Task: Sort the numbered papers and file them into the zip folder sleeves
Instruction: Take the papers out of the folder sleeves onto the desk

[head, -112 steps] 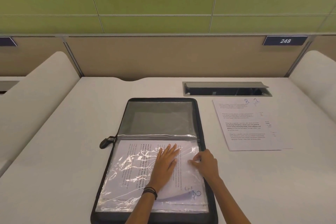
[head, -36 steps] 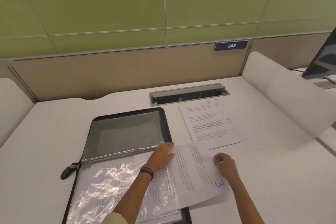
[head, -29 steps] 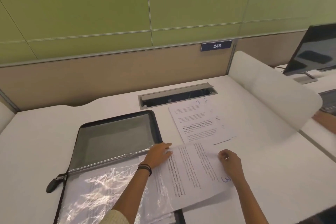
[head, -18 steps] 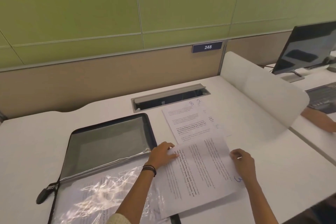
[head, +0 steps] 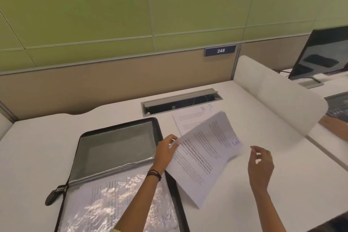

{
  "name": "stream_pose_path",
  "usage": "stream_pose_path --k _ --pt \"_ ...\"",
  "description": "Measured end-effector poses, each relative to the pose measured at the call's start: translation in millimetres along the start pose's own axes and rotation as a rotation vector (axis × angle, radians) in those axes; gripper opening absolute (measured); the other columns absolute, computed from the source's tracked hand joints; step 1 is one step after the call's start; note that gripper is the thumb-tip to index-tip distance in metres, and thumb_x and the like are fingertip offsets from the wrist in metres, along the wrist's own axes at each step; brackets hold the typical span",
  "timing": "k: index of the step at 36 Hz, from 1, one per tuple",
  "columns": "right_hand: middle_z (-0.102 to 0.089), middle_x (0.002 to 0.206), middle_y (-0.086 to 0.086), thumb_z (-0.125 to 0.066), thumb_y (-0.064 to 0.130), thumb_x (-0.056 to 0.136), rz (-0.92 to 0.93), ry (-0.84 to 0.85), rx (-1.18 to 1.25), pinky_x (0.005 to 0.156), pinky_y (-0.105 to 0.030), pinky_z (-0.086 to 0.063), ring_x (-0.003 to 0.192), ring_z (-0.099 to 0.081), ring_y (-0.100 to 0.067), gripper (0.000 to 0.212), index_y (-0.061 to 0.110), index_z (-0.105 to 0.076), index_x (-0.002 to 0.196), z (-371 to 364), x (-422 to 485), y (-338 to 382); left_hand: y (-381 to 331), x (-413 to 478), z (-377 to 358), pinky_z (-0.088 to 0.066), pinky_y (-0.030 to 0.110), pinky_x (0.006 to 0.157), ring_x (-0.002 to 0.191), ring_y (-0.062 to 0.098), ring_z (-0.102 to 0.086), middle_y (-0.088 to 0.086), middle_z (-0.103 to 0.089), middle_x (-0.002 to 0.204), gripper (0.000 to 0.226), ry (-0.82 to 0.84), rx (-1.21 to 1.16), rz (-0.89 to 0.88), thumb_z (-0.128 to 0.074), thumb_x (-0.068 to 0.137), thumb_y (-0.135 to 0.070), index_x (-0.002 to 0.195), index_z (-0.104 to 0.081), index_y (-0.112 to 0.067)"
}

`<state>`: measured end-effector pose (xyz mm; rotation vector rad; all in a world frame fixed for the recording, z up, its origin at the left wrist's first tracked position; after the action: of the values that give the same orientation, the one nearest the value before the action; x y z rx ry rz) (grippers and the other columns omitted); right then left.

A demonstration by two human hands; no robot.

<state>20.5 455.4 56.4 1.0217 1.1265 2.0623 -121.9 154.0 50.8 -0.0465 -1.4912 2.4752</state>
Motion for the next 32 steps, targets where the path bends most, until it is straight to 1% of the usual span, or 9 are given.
stream_pose_path --k 6,9,11,13,17,21,25,29,32 --pt "-0.064 0.066 0.004 -0.049 0.007 0.093 -0.136 0.218 0.157 0.054 -0.016 -0.043 0.053 -0.056 -0.013 0.017 0.017 -0.062 0.088 -35 -28 4 26 -17 22 -0.049 0.021 0.062 0.074 0.016 -0.061 0.003 -0.062 0.085 0.004 -0.285 -0.218 0.169 -0.052 0.095 -0.013 0.093 -0.055 -0.011" --pt "-0.064 0.062 -0.009 -0.05 0.009 0.094 -0.206 0.357 0.237 0.05 -0.027 -0.05 0.044 -0.053 -0.013 0.018 0.01 -0.064 0.082 -51 -48 12 41 -24 25 -0.05 0.023 0.067 0.084 0.02 -0.061 0.005 -0.062 0.097 0.009 -0.369 -0.284 0.257 -0.048 0.097 -0.01 0.103 -0.055 -0.007" --pt "-0.065 0.064 -0.017 -0.052 0.018 0.095 -0.298 0.473 0.27 0.049 -0.032 -0.053 0.045 -0.057 -0.015 0.024 0.005 -0.065 0.08 -64 -63 14 50 -26 23 -0.05 0.028 0.074 0.091 0.022 -0.061 0.008 -0.062 0.106 0.014 -0.376 -0.334 0.316 -0.047 0.097 -0.007 0.108 -0.055 -0.003" --pt "-0.068 0.067 -0.017 -0.053 0.028 0.095 -0.41 0.612 0.262 0.05 -0.033 -0.055 0.051 -0.062 -0.02 0.033 0.002 -0.066 0.081 -76 -77 15 54 -29 19 -0.052 0.029 0.078 0.094 0.023 -0.062 0.01 -0.063 0.111 0.016 -0.361 -0.388 0.34 -0.048 0.096 -0.006 0.11 -0.055 -0.003" --pt "-0.073 0.079 -0.012 -0.054 0.041 0.091 -0.563 0.795 0.278 0.057 -0.033 -0.057 0.067 -0.07 -0.028 0.035 0.009 -0.066 0.09 -91 -105 22 54 -38 9 -0.05 0.014 0.064 0.091 0.015 -0.061 0.005 -0.061 0.111 0.02 -0.312 -0.473 0.353 -0.048 0.097 -0.006 0.116 -0.051 -0.004" --pt "-0.073 0.083 -0.013 -0.061 0.032 0.089 -0.618 0.751 0.365 0.059 -0.036 -0.058 0.068 -0.071 -0.029 0.027 0.007 -0.061 0.099 -99 -112 24 52 -43 2 -0.052 0.013 0.066 0.095 0.016 -0.06 0.002 -0.061 0.109 0.018 -0.269 -0.494 0.338 -0.049 0.096 -0.005 0.113 -0.047 -0.012" --pt "-0.066 0.091 -0.023 -0.063 0.012 0.088 -0.66 0.654 0.412 0.056 -0.037 -0.058 0.064 -0.07 -0.031 0.018 0.0 -0.055 0.1 -100 -110 17 54 -48 -4 -0.052 0.026 0.082 0.102 0.021 -0.061 0.004 -0.061 0.111 0.017 -0.2 -0.479 0.343 -0.051 0.096 -0.007 0.111 -0.048 -0.013" --pt "-0.064 0.095 -0.024 -0.061 0.006 0.089 -0.685 0.556 0.419 0.056 -0.036 -0.058 0.067 -0.069 -0.034 0.019 -0.004 -0.054 0.104 -95 -103 5 52 -50 -2 -0.055 0.02 0.071 0.098 0.016 -0.063 0.001 -0.062 0.106 0.016 -0.105 -0.424 0.322 -0.05 0.097 -0.015 0.113 -0.05 -0.017" --pt "-0.064 0.096 -0.023 -0.06 0.003 0.089 -0.714 0.482 0.445 0.052 -0.033 -0.058 0.066 -0.068 -0.032 0.017 -0.004 -0.054 0.103 -89 -94 -3 58 -51 7 -0.049 0.016 0.079 0.104 0.016 -0.059 -0.002 -0.06 0.109 0.023 -0.064 -0.206 0.246 -0.051 0.097 -0.022 0.12 -0.052 -0.021"
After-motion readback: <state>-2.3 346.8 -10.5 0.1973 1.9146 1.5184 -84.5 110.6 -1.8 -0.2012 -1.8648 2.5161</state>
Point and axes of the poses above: each hand's wrist, its own x-axis towards the middle knuckle, its own z-axis out of the back of the hand, y = z × x, the point moved 7 cm from there along x, towards the middle knuckle
